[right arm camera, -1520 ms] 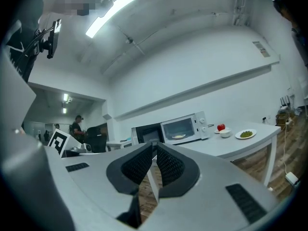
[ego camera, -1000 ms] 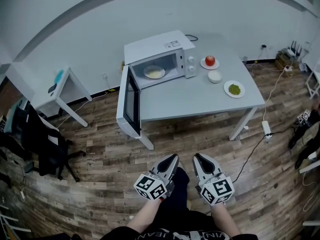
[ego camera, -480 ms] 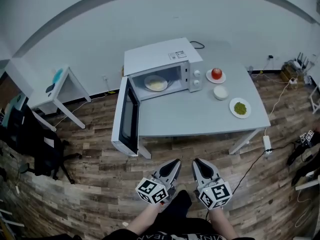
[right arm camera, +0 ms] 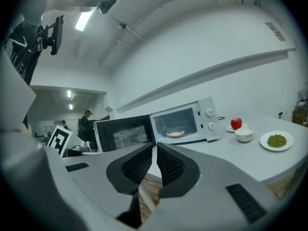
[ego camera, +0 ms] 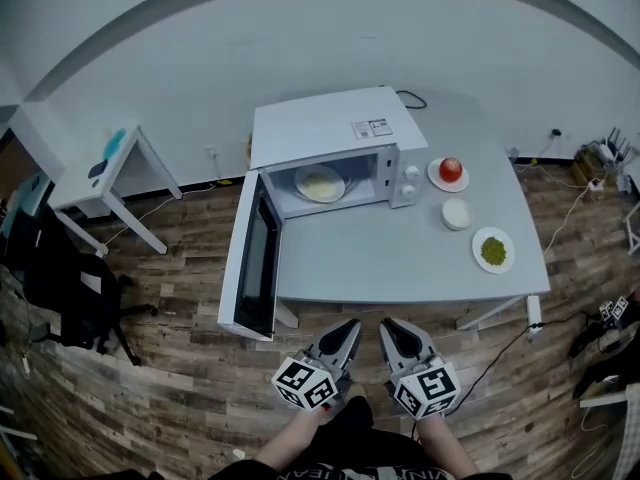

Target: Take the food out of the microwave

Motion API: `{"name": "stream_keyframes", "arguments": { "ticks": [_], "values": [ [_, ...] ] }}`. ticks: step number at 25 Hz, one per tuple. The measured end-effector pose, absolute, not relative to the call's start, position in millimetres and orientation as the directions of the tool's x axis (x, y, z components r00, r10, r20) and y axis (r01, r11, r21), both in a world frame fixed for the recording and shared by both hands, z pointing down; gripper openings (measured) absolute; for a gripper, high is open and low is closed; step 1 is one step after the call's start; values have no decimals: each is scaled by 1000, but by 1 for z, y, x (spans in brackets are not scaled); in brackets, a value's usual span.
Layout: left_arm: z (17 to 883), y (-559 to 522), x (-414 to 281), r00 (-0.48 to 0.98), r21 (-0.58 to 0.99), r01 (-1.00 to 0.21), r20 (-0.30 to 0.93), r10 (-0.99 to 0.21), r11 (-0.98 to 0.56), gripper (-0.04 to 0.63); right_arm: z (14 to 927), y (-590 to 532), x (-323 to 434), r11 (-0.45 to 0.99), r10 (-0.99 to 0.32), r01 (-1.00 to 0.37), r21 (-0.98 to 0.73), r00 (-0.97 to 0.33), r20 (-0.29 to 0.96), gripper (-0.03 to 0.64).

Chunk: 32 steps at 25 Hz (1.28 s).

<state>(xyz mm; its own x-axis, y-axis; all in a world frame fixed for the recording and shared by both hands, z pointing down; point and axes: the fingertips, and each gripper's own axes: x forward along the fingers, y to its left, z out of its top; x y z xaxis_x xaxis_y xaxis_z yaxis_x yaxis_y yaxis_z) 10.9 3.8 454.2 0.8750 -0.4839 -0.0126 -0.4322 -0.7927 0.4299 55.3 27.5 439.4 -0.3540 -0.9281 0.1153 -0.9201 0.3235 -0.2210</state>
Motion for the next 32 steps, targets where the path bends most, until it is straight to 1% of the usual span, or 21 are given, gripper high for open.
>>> {"name": "stream_keyframes", "arguments": {
  "ticks": [7, 12, 23, 32],
  "values": [
    [457, -35, 15, 860, 443, -447, -26, -509, -777, 17, 441, -15, 53, 348, -916, -917, -194, -376, 136, 49],
    [460, -44, 11, 848, 449, -465, -24, -530, -763, 17, 451, -26, 42, 363, -903, -912, -190, -395, 168, 49],
    [469, -81, -5, 791, 456, -536, -23, -611, -711, 17, 469, -57, 21, 449, -853, -876, -174, -479, 208, 49],
    [471, -128, 6, 766, 450, -571, -10, -643, -687, 17, 469, -116, 32, 496, -823, -846, -194, -530, 206, 49]
  ]
}}
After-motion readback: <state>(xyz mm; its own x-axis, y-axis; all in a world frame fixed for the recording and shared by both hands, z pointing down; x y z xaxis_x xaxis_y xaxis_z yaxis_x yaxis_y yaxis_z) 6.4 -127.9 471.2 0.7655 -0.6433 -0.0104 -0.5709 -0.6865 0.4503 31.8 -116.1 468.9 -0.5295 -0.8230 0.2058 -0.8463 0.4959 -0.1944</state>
